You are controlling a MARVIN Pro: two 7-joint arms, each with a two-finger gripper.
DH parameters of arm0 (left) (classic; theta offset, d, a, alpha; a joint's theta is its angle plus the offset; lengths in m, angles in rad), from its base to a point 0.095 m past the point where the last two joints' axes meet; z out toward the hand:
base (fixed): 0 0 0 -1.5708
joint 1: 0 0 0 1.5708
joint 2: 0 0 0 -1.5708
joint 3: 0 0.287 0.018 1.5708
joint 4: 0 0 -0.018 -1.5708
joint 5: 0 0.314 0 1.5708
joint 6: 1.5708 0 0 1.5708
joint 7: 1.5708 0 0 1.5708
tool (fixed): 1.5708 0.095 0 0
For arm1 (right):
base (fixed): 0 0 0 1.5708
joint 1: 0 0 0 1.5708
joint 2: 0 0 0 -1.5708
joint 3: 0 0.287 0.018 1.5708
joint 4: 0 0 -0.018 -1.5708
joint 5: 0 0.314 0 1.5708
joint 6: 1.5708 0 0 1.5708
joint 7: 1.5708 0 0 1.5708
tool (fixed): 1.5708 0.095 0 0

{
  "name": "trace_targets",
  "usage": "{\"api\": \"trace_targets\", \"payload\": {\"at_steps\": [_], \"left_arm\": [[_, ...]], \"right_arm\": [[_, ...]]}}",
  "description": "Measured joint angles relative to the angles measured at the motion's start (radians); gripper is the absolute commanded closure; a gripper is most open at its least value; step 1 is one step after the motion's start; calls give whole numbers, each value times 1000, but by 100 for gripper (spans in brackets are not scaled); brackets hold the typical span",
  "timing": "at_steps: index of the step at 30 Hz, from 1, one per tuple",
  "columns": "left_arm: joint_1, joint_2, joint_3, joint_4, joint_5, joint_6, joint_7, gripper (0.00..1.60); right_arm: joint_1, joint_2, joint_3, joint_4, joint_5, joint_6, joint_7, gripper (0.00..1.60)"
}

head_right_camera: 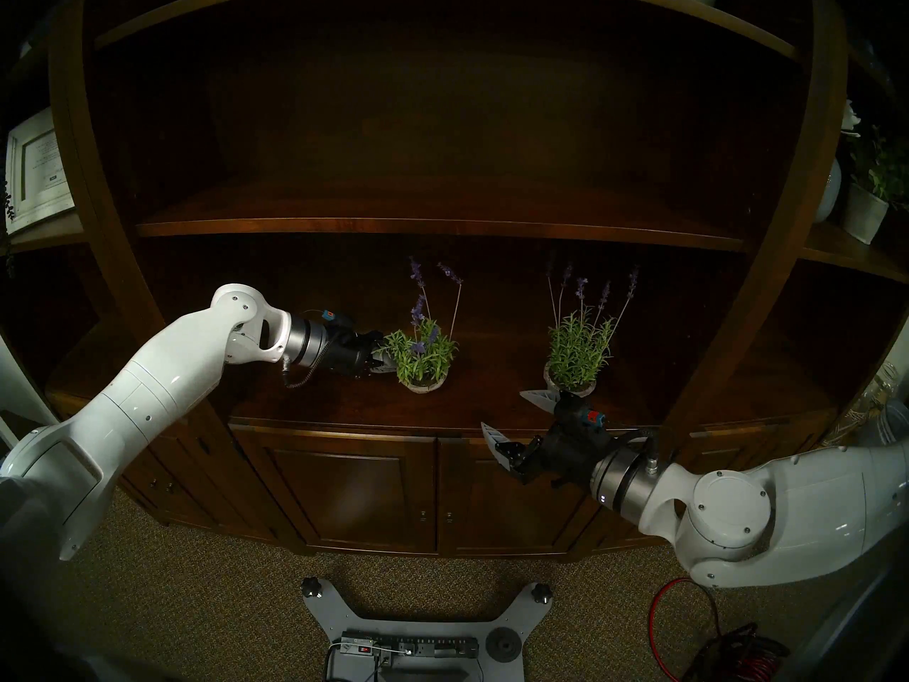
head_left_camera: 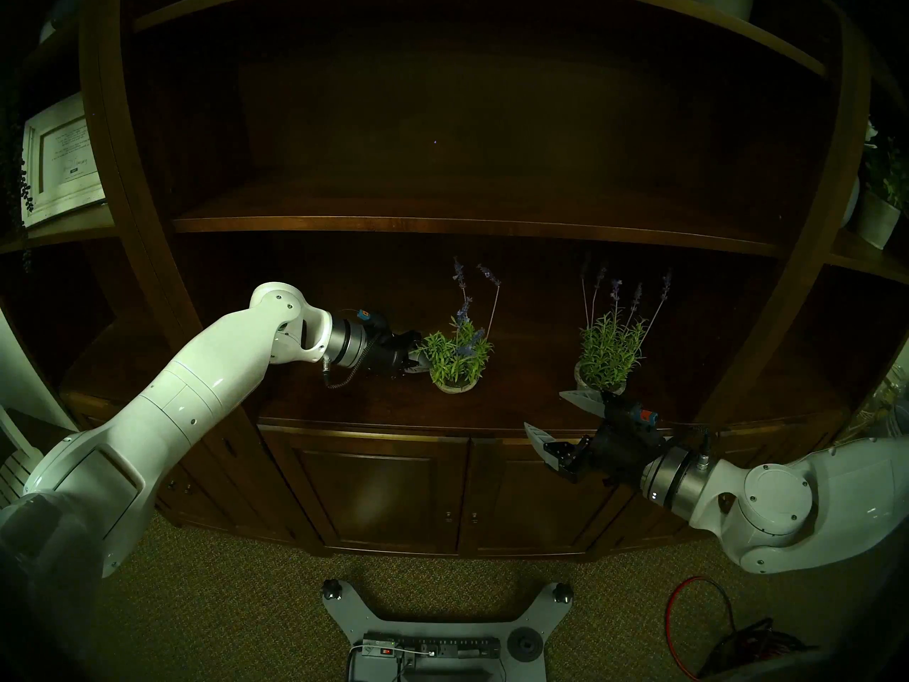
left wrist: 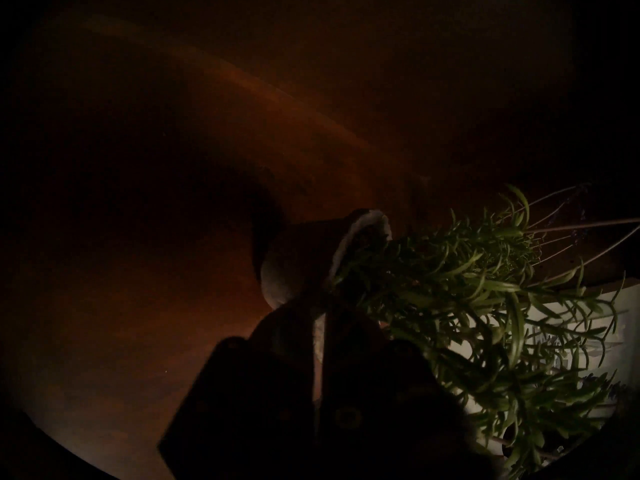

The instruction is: Place the fake decorative plant upright

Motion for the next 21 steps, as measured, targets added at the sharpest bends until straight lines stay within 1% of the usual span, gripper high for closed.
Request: {"api": "trace_targets", "payload": {"at_steps": [14, 21], "left_arm": [[-37, -19, 21, 70, -127, 0, 83, 160], [-51, -22, 35, 90, -170, -1, 112, 160]], "right_arm": [[0, 0, 0, 0, 0, 0, -1, 0], [0, 0, 0, 0, 0, 0, -1, 0]]}}
